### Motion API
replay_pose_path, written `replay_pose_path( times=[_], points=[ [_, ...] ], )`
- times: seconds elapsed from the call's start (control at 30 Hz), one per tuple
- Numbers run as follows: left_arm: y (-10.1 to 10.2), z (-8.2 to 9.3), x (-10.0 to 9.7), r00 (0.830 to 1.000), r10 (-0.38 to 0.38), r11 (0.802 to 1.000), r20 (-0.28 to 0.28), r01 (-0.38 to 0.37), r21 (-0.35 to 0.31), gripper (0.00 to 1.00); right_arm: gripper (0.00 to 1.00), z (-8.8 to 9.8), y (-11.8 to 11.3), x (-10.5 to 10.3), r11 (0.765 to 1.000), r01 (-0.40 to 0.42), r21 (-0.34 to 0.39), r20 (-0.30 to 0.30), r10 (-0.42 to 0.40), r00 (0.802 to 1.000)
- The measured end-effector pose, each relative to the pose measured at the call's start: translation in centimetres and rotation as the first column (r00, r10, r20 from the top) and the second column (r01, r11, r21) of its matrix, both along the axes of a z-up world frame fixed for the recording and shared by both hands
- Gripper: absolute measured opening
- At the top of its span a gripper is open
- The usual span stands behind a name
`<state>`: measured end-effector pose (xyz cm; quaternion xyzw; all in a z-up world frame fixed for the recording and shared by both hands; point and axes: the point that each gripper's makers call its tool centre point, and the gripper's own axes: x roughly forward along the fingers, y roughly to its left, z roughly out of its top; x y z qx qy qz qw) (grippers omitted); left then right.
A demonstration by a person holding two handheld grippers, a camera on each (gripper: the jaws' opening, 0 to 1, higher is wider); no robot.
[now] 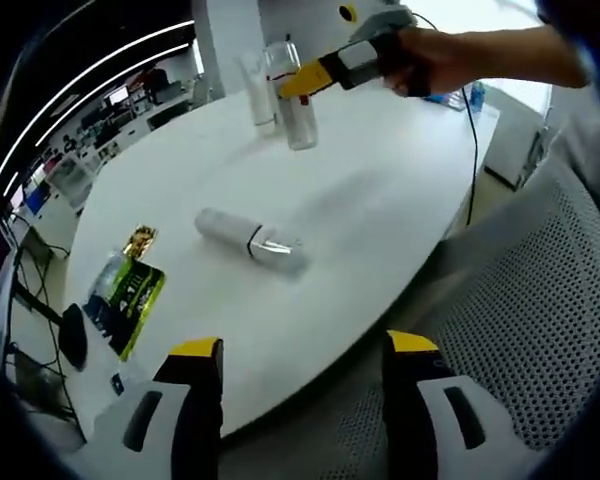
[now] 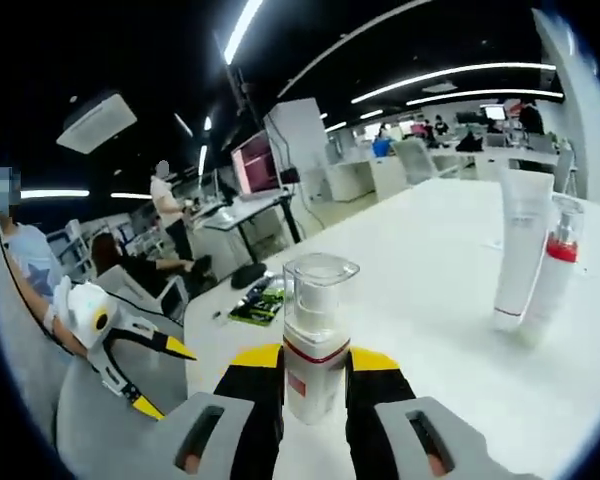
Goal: Arrange the skincare products in the storage area until every visible bottle or jar stands upright without overlapping.
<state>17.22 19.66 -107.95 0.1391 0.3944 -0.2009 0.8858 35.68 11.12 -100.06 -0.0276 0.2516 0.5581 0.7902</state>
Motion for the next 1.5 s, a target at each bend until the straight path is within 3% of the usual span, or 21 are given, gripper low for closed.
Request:
replay_pose_path(
  times=[0.5, 0.67, 0.83, 0.93, 1.5],
  points=[
    [-0.4, 0.2, 0.4, 1.0, 0.013, 0.999, 0.015, -0.012, -0.034, 0.79, 0.16, -1.7, -1.9, 7.1, 0.994, 0.11, -0.018, 0.087, -0.108, 0.99],
    [-0.7, 0.1, 0.3, 1.0, 0.008, 0.999, 0.01, -0.008, -0.042, 0.8, 0.16, -2.3, -3.3, 9.3, 0.988, 0.15, -0.038, 0.146, -0.143, 0.979],
    [-0.6, 0.1, 0.3, 1.0, 0.006, 0.999, 0.009, -0.005, -0.04, 0.78, 0.16, -3.3, -4.2, 11.0, 0.983, 0.176, -0.062, 0.167, -0.163, 0.972],
    [-0.6, 0.0, 0.2, 1.0, 0.002, 0.999, 0.002, -0.002, -0.033, 0.76, 0.16, -3.6, -4.2, 11.4, 0.98, 0.188, -0.059, 0.155, -0.177, 0.972],
    [-0.4, -0.3, 0.1, 1.0, -0.001, 1.0, -0.013, 0.001, -0.02, 0.75, 0.15, -4.4, -3.6, 12.8, 0.979, 0.189, -0.07, 0.236, -0.168, 0.957]
  ],
)
